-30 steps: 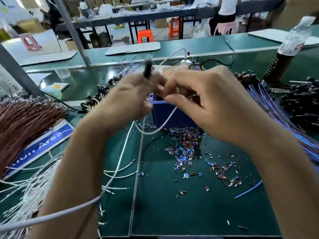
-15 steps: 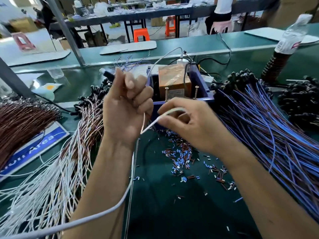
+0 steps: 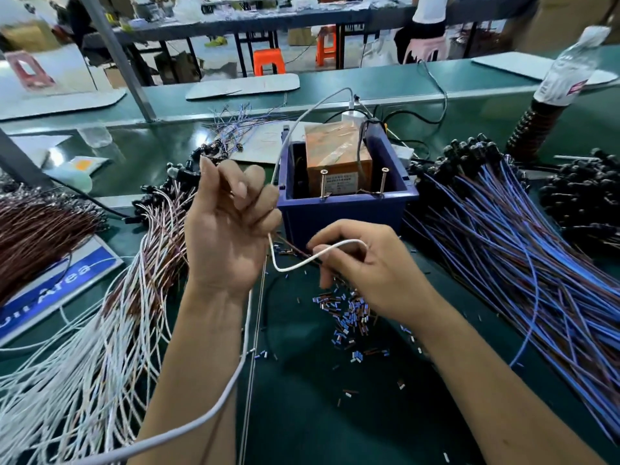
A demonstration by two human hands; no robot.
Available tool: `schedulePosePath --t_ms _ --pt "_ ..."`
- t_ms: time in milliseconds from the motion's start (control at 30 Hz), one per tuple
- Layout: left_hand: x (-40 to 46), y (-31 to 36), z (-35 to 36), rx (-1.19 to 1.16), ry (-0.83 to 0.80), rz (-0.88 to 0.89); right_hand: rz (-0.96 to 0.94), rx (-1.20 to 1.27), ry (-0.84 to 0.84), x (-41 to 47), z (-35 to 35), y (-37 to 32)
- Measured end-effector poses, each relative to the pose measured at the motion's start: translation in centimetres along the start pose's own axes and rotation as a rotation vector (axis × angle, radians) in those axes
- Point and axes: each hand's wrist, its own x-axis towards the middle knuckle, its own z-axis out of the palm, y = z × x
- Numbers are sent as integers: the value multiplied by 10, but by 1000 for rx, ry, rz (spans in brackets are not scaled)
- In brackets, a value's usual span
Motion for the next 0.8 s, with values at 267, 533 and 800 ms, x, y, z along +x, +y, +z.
schedulePosePath --t_ms 267,533,800 --pt "-4 -13 2 0 -47 -18 86 -56 -10 -4 -8 1" --pt "-2 -11 -6 -414 -54 12 71 -14 -148 -6 -3 1" --pt "-6 -5 -8 56 -50 -13 -33 26 135 -5 -22 -6"
